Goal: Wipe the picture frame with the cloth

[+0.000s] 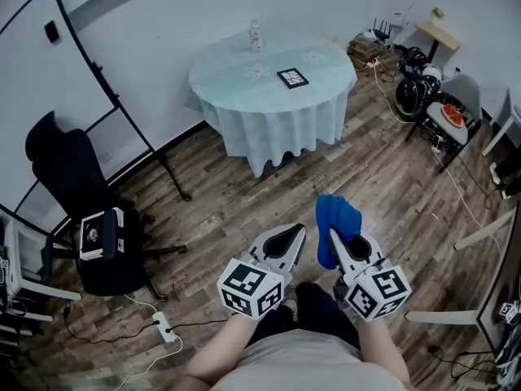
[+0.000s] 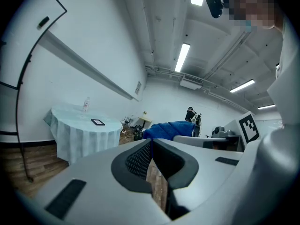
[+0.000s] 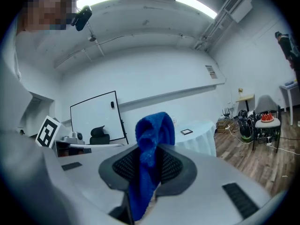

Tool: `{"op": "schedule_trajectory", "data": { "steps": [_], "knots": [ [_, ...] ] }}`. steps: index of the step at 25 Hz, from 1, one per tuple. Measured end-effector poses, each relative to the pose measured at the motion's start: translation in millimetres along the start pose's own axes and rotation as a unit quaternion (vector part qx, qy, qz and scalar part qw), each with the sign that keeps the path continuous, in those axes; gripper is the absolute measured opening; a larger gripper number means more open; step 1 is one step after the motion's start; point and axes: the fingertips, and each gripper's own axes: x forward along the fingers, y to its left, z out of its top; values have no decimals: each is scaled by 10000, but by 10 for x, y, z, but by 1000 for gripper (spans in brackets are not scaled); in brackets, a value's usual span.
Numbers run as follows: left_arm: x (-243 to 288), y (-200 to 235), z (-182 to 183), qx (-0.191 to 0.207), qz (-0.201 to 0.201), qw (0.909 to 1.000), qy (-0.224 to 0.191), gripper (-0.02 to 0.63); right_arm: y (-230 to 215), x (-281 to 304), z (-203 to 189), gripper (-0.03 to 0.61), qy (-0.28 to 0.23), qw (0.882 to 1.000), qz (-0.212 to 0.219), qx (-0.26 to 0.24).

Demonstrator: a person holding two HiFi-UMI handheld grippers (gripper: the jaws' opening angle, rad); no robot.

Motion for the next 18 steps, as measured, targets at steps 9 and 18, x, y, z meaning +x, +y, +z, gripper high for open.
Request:
{"op": "schedule_trajectory", "data": {
  "steps": [9, 18],
  "knots": [
    [415, 321, 15, 78, 83, 9998, 133, 26, -370, 389, 7, 92, 67, 10000, 25, 34],
    [1287, 918, 301, -55, 289, 9995, 110, 26, -1083, 1236, 318, 92, 117, 9996, 240, -6]
  ]
}}
